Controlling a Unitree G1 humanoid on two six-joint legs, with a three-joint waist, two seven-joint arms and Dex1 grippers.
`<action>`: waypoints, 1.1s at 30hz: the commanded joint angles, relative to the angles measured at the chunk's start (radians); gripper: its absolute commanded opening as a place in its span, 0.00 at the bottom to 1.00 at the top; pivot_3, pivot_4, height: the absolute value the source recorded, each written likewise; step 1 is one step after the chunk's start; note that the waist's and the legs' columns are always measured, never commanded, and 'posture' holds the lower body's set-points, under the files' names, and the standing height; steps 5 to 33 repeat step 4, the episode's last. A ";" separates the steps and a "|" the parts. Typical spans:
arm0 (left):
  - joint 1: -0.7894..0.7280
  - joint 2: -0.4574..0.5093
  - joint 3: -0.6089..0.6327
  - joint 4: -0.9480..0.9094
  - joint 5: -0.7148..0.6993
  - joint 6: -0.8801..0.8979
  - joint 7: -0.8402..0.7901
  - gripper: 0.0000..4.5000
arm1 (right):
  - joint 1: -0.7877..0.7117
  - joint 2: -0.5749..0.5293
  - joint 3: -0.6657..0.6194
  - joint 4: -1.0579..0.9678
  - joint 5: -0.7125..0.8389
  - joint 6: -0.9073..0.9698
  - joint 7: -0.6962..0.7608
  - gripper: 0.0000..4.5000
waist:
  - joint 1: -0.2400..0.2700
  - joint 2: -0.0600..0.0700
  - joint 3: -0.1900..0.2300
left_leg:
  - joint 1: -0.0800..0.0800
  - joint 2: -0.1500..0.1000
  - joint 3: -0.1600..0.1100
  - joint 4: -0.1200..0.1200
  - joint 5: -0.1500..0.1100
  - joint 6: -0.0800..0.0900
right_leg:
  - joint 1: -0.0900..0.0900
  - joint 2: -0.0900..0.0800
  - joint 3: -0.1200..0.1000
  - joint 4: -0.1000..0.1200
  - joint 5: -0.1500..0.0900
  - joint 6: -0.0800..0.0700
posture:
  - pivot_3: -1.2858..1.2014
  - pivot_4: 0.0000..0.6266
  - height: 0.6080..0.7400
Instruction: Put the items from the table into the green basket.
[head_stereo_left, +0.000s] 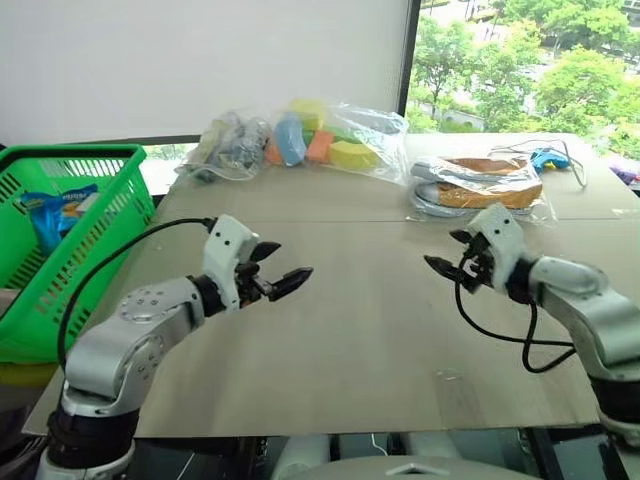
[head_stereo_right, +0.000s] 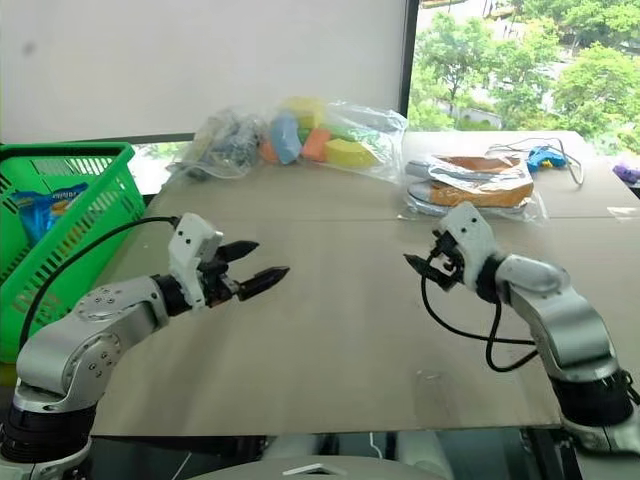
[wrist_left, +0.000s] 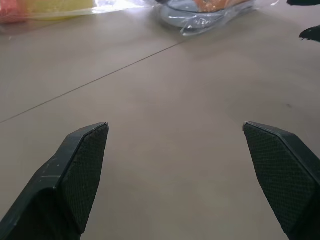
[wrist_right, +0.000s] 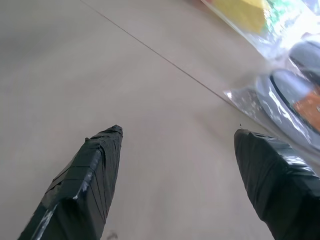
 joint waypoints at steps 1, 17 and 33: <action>0.034 0.003 0.030 -0.056 -0.020 -0.015 -0.011 0.98 | 0.064 -0.010 -0.083 -0.088 -0.009 0.034 -0.060 0.85 | -0.003 0.000 0.000 | 0.000 0.000 0.000 0.000 0.000 0.000 | 0.000 0.001 0.000 -0.001 0.000 0.000 | 0.48 0.00 1.00; 0.065 -0.002 0.045 -0.071 -0.032 -0.009 -0.004 0.98 | 0.095 -0.014 -0.117 -0.085 -0.018 0.044 -0.092 0.85 | -0.006 0.000 0.000 | 0.000 0.001 0.002 0.000 0.000 0.000 | 0.000 0.002 0.002 -0.002 0.000 0.000 | 0.49 0.02 1.00; 0.065 -0.002 0.045 -0.071 -0.032 -0.009 -0.004 0.98 | 0.095 -0.014 -0.117 -0.085 -0.018 0.044 -0.092 0.85 | -0.006 0.000 0.000 | 0.000 0.001 0.002 0.000 0.000 0.000 | 0.000 0.002 0.002 -0.002 0.000 0.000 | 0.49 0.02 1.00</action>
